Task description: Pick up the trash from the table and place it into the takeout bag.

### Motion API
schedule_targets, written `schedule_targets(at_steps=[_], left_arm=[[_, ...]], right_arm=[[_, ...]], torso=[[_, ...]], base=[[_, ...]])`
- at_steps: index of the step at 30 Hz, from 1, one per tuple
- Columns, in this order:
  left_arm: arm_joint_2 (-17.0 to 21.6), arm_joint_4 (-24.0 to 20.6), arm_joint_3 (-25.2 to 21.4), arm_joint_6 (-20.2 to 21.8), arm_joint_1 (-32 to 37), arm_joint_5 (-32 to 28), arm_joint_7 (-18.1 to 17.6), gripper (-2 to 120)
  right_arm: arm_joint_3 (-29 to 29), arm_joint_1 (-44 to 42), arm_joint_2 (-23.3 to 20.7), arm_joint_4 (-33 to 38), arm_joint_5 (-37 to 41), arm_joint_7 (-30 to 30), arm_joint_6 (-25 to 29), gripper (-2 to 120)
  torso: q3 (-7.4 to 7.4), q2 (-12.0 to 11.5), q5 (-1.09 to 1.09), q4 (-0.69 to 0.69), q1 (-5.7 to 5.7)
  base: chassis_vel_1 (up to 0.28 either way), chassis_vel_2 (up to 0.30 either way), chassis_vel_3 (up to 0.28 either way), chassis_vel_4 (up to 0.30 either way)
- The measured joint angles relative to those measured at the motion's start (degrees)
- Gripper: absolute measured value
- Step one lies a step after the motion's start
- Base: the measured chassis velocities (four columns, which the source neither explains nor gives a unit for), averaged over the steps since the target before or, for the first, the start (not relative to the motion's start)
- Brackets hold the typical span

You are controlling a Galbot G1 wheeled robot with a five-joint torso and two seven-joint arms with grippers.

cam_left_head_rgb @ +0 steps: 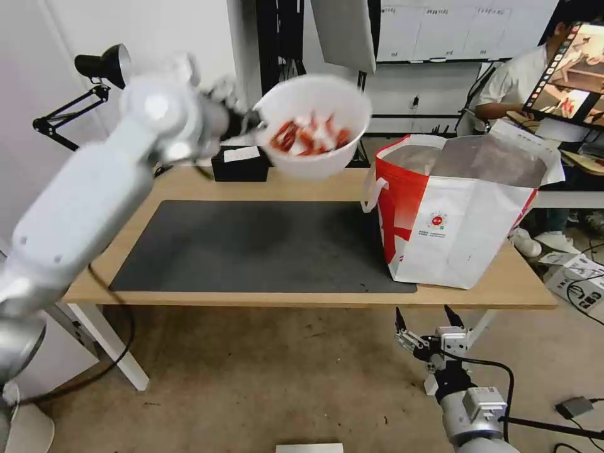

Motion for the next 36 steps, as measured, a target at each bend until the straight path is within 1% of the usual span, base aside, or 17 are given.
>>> schedule_targets(at_steps=[2, 3, 6, 11, 13, 14, 16, 17, 20, 21, 23, 25, 28, 29, 32, 34, 36], left_arm=[[-3.61, 2.34, 1.14, 0.00, -1.93, 0.19, 0.00, 0], [-3.61, 2.34, 1.14, 0.00, -1.93, 0.19, 0.00, 0], [-7.98, 5.10, 1.92, 0.00, -3.19, 1.43, -0.04, 0], [-11.74, 7.62, 2.20, -0.08, -3.56, 3.20, -0.02, 0], [-16.36, 11.78, 2.19, -0.46, -3.73, 6.57, 1.28, 0], [-16.36, 11.78, 2.19, -0.46, -3.73, 6.57, 1.28, 0], [-21.57, 16.46, 2.04, -1.20, -3.77, 10.50, 2.24, 0], [-21.57, 16.46, 2.04, -1.20, -3.77, 10.50, 2.24, 0], [-26.77, 20.35, 2.98, -3.32, -3.80, 15.50, 3.70, 0], [-26.77, 20.35, 2.98, -3.32, -3.80, 15.50, 3.70, 0], [-29.65, 22.62, 3.60, -5.76, -3.76, 19.71, 4.85, 0], [-30.29, 23.13, 4.14, -6.99, -3.59, 21.68, 5.51, 0], [-30.95, 23.64, 6.81, -11.06, -2.63, 28.26, 7.48, 0], [-30.95, 23.64, 6.81, -11.06, -2.63, 28.26, 7.48, 0], [-30.20, 22.11, 10.06, -13.13, -1.17, 34.12, 10.30, 0], [-30.02, 21.80, 10.65, -13.36, -0.95, 34.90, 10.74, 0], [-29.57, 21.03, 13.07, -13.89, 0.01, 38.17, 12.03, 0]], right_arm=[[0.00, 0.00, 0.00, 0.00, 0.00, 0.00, 0.00, 100], [0.00, 0.00, 0.00, 0.00, 0.00, 0.00, 0.00, 100], [0.00, 0.00, 0.00, 0.00, 0.00, 0.01, 0.00, 100], [0.00, 0.00, 0.00, 0.00, 0.00, 0.00, 0.00, 100], [0.00, 0.00, 0.00, 0.00, 0.00, 0.01, 0.00, 100], [0.00, 0.00, 0.00, 0.00, 0.00, 0.01, 0.00, 100], [0.00, 0.00, 0.00, 0.00, 0.00, 0.00, 0.00, 100], [0.00, 0.00, 0.00, 0.00, 0.00, 0.00, 0.00, 100], [0.00, 0.00, 0.00, -0.01, 0.00, 0.01, 0.00, 100], [0.00, 0.00, 0.00, -0.01, 0.00, 0.01, 0.00, 100], [0.00, 0.00, 0.00, -0.01, 0.00, 0.00, 0.00, 100], [0.00, 0.00, 0.00, 0.00, 0.00, 0.01, 0.00, 100], [0.00, 0.00, 0.00, 0.00, 0.00, 0.00, 0.00, 100], [0.00, 0.00, 0.00, 0.00, 0.00, 0.00, 0.00, 100], [0.00, 0.00, 0.00, 0.00, 0.00, 0.00, 0.00, 100], [0.00, 0.00, 0.00, -0.01, 0.00, 0.01, 0.00, 100], [0.00, 0.00, 0.00, 0.00, 0.00, 0.00, 0.00, 100]], torso=[[0.00, 0.00, 0.01, -0.01, 0.00], [0.00, 0.00, 0.01, -0.01, 0.00], [0.00, 0.00, 0.00, 0.00, 0.00], [0.00, 0.00, 0.00, 0.01, 0.00], [0.00, 0.00, 0.00, 0.00, 0.00], [0.00, 0.00, 0.00, 0.00, 0.00], [0.00, 0.00, 0.00, 0.01, 0.00], [0.00, 0.00, 0.00, 0.01, 0.00], [0.00, 0.00, 0.01, -0.01, 0.00], [0.00, 0.00, 0.01, -0.01, 0.00], [0.00, 0.00, 0.01, -0.02, 0.00], [0.00, 0.00, 0.01, -0.02, 0.00], [0.00, 0.00, 0.00, 0.00, 0.00], [0.00, 0.00, 0.00, 0.00, 0.00], [0.00, 0.00, -0.01, 0.01, 0.00], [0.00, 0.00, -0.01, 0.01, 0.00], [0.00, 0.00, -0.01, 0.01, 0.00]], base=[[0.000, 0.000, 0.000, 0.000], [0.000, 0.000, 0.000, 0.000], [0.000, 0.000, 0.000, 0.000], [0.000, 0.000, 0.000, 0.000], [0.000, 0.000, 0.000, 0.000], [0.000, 0.000, 0.000, 0.000], [0.000, 0.000, 0.000, 0.000], [0.000, 0.000, 0.000, 0.000], [0.000, 0.000, 0.000, 0.000], [0.000, 0.000, 0.000, 0.000], [0.000, 0.000, 0.000, 0.000], [0.000, 0.000, 0.000, 0.000], [0.000, 0.000, 0.000, 0.000], [0.000, 0.000, 0.000, 0.000], [0.000, 0.000, 0.000, 0.000], [0.000, 0.000, 0.000, 0.000], [0.000, 0.000, 0.000, 0.000]])
